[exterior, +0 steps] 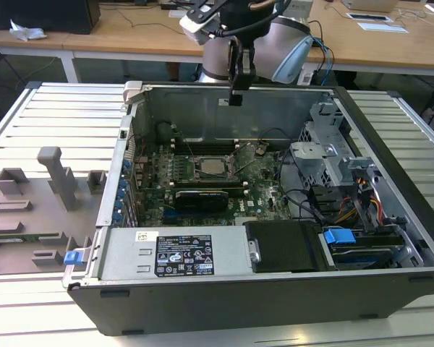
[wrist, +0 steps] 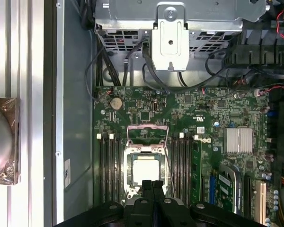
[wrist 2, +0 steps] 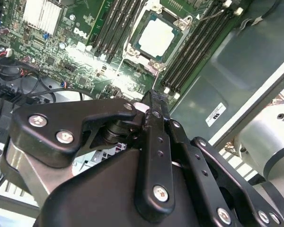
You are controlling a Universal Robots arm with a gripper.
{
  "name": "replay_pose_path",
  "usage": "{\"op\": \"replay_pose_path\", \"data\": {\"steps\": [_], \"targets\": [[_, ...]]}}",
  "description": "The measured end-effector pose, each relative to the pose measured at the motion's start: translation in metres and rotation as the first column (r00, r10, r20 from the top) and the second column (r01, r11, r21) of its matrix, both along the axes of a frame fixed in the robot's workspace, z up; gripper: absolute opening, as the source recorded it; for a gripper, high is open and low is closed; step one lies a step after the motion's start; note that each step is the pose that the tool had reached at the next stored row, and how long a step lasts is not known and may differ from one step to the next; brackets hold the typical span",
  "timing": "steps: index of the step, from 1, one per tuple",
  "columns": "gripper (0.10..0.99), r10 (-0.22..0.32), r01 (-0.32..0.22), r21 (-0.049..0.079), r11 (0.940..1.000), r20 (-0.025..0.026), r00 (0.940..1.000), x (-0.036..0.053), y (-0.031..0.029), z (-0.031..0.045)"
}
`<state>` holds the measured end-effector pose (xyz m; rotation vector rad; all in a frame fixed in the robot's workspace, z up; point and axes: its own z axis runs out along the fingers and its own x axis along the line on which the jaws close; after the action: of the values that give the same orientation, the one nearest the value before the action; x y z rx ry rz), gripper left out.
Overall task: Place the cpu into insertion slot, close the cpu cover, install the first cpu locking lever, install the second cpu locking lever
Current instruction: 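Place the cpu into insertion slot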
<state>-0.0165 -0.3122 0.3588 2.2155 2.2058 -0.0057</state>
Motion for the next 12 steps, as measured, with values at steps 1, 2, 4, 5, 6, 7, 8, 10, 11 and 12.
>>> {"op": "replay_pose_path", "data": {"steps": [1,2,4,5,6,7,8,10,11,12], "targets": [[0.106,0.0,0.0,0.0,1.0,0.0,1.0,0.0008,0.0,-0.0017],[0.106,0.0,0.0,0.0,1.0,0.0,1.0,0.0041,0.0,-0.0077],[0.106,0.0,0.0,0.0,1.0,0.0,1.0,0.0057,0.0,-0.0145],[0.106,0.0,0.0,0.0,1.0,0.0,1.0,0.0062,0.0,-0.0166],[0.106,0.0,0.0,0.0,1.0,0.0,1.0,0.0066,0.0,-0.0192],[0.106,0.0,0.0,0.0,1.0,0.0,1.0,0.007,0.0,-0.0212],[0.106,0.0,0.0,0.0,1.0,-0.0001,1.0,0.0072,0.0,-0.0238],[0.106,0.0,0.0,0.0,1.0,-0.0001,1.0,0.0072,0.0,-0.0275],[0.106,0.0,0.0,0.0,1.0,-0.0001,1.0,0.0073,0.0,-0.0294],[0.106,0.0,0.0,0.0,1.0,0.0,1.0,0.0073,0.0,-0.0319]]}}
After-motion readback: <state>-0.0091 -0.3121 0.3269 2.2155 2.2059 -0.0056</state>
